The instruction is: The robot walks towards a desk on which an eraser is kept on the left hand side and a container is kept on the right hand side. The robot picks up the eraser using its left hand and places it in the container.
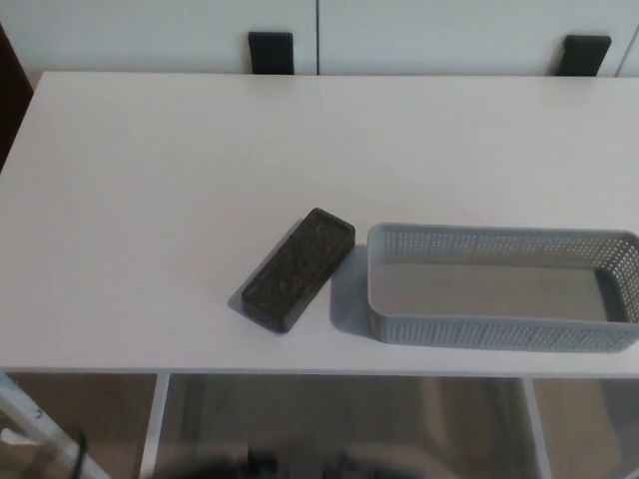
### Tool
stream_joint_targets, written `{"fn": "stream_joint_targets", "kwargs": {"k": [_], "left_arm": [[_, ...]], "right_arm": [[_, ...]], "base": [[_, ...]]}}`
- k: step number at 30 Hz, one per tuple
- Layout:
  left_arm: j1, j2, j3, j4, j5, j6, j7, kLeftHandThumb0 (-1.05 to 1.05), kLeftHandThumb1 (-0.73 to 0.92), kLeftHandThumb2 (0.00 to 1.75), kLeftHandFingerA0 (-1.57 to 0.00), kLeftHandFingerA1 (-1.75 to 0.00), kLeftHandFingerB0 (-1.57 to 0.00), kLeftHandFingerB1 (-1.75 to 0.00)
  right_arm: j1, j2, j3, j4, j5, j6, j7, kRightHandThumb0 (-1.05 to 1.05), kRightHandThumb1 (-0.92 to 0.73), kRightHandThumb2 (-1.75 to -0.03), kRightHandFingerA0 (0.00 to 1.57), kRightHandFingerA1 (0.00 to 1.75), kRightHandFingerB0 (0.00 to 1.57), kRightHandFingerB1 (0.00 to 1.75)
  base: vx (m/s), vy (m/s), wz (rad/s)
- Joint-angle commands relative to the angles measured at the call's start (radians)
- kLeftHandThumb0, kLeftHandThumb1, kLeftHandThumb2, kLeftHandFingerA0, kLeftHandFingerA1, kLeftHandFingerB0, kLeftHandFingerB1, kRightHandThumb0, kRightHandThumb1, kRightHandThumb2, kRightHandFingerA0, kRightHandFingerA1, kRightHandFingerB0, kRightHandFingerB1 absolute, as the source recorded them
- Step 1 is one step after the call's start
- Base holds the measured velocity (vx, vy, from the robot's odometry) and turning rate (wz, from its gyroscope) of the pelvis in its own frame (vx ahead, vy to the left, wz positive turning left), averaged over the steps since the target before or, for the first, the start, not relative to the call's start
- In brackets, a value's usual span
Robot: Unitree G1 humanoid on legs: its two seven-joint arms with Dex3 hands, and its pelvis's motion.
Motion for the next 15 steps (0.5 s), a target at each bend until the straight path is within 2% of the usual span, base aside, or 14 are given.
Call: {"fn": "stream_joint_targets", "kwargs": {"k": [1,2,3,4,6,10,15], "left_arm": [[-0.259,-0.101,0.135,-0.130,0.223,0.331,0.116,-0.46,0.62,0.59,-0.09,-0.29,-0.09,-0.26],[-0.286,-0.132,0.102,-0.074,0.315,0.378,0.138,-0.54,0.58,0.71,-0.04,-0.22,-0.09,-0.26],[-0.310,-0.157,0.078,-0.026,0.394,0.399,0.154,-0.47,0.60,0.62,-0.03,-0.18,-0.07,-0.23],[-0.336,-0.174,0.059,0.017,0.452,0.412,0.167,-0.53,0.41,0.77,0.00,-0.22,-0.03,-0.28],[-0.381,-0.206,0.029,0.092,0.524,0.450,0.189,-0.53,0.40,0.76,0.00,-0.21,-0.01,-0.25],[-0.472,-0.246,-0.015,0.230,0.598,0.499,0.209,-0.64,0.40,0.73,0.00,-0.10,-0.04,-0.14],[-0.566,-0.285,-0.064,0.371,0.642,0.558,0.206,-0.61,0.37,0.69,0.00,-0.04,-0.05,-0.10]], "right_arm": [[0.005,-0.027,0.019,0.000,-0.037,-0.022,-0.026,-0.29,-0.42,-0.52,0.83,0.64,0.40,0.49],[-0.002,-0.029,0.021,0.021,-0.044,-0.037,-0.032,-0.28,-0.40,-0.52,0.89,0.63,0.42,0.49],[0.000,-0.029,0.022,0.018,-0.045,-0.039,-0.033,-0.27,-0.40,-0.52,0.88,0.63,0.43,0.49],[-0.003,-0.034,0.029,0.021,-0.054,-0.042,-0.036,-0.30,-0.41,-0.52,0.86,0.62,0.43,0.48],[-0.006,-0.037,0.033,0.019,-0.056,-0.041,-0.034,-0.31,-0.41,-0.52,0.84,0.63,0.42,0.49],[-0.006,-0.036,0.036,0.005,-0.049,-0.029,-0.026,-0.28,-0.43,-0.53,0.81,0.65,0.40,0.50],[0.003,-0.033,0.040,-0.027,-0.043,-0.011,-0.019,-0.28,-0.44,-0.53,0.80,0.66,0.40,0.51]], "base": [[0.00,0.000,0.00],[0.00,0.000,0.00],[0.00,0.000,0.00],[0.00,0.000,0.00],[0.00,0.000,0.00],[0.00,0.000,0.00],[0.00,0.000,0.00]]}}
